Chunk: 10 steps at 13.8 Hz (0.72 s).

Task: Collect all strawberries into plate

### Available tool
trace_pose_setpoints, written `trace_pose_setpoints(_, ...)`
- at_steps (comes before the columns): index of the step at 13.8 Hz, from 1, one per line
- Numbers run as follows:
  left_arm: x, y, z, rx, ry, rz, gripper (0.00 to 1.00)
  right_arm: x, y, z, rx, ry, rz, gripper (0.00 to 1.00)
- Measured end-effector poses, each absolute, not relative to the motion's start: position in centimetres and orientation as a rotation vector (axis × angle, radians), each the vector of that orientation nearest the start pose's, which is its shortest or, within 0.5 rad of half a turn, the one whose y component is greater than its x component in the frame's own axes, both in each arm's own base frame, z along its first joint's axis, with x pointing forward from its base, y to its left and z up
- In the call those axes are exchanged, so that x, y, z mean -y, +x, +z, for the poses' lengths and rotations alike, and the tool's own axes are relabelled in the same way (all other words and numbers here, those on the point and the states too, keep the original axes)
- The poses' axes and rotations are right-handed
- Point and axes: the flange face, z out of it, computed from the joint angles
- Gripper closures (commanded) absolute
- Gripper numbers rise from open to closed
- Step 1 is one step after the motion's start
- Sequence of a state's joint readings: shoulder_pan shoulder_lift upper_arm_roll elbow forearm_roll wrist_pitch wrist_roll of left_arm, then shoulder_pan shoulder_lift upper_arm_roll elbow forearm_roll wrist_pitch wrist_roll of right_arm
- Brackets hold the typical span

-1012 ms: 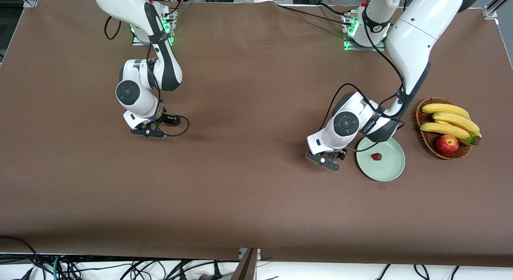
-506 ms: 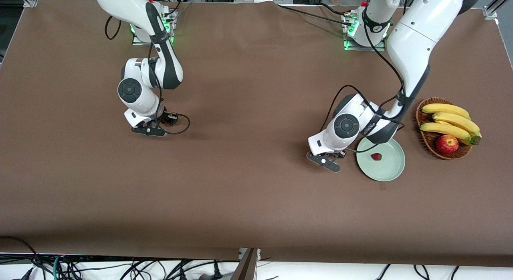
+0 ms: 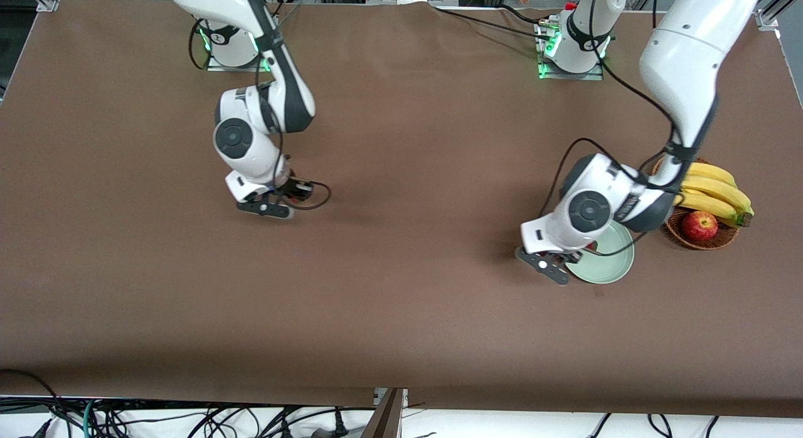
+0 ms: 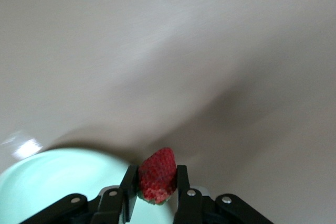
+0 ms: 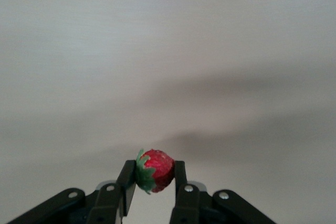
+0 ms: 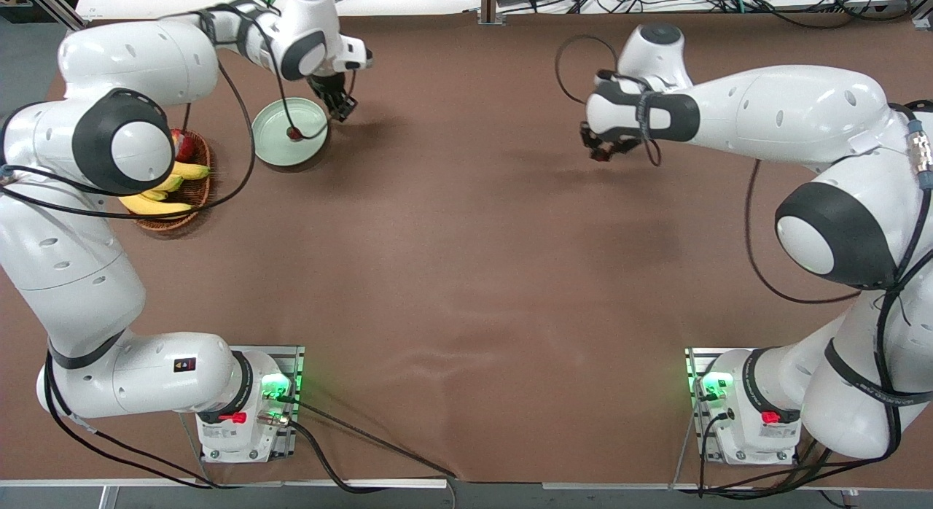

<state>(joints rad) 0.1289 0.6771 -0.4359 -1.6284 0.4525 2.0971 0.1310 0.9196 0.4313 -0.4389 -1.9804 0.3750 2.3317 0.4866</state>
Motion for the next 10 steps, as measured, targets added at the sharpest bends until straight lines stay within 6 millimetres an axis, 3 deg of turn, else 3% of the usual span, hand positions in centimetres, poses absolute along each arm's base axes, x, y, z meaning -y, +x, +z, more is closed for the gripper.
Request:
trace_pose_setpoints(2,13.5,67.0,27.0,-0.962,-2.841,0.234,1.0,-36.1,53.7,29.0,-0.494,-2.958,0.095,0.86)
trace_pose_setpoints(3,13.2,67.3,27.7,-0.994,-2.826,0.247,1.0,-39.3,53.9,29.2,-0.568,-2.903,0.102,0.84)
trace_pose_setpoints(6,10.6,67.6,26.7,-1.052,-2.808,0.302,1.0,-49.1,54.2,27.9,-0.784,-2.753,0.12,0.77)
trace_pose_setpoints(7,9.3,67.8,25.9,-1.06,-2.813,0.32,0.93,-52.0,54.0,27.1,-0.854,-2.691,0.108,0.71)
trace_pose_setpoints(8,8.4,67.8,25.1,-1.066,-2.819,0.333,0.73,-54.6,53.6,26.5,-0.919,-2.613,0.089,0.54)
trace_pose_setpoints(9,8.0,67.8,24.5,-1.066,-2.825,0.342,0.4,-56.7,52.9,25.9,-0.976,-2.532,0.069,0.32)
trace_pose_setpoints(10,8.0,67.8,24.0,-1.069,-2.829,0.346,0.0,-58.3,52.1,25.5,-1.028,-2.461,0.056,0.25)
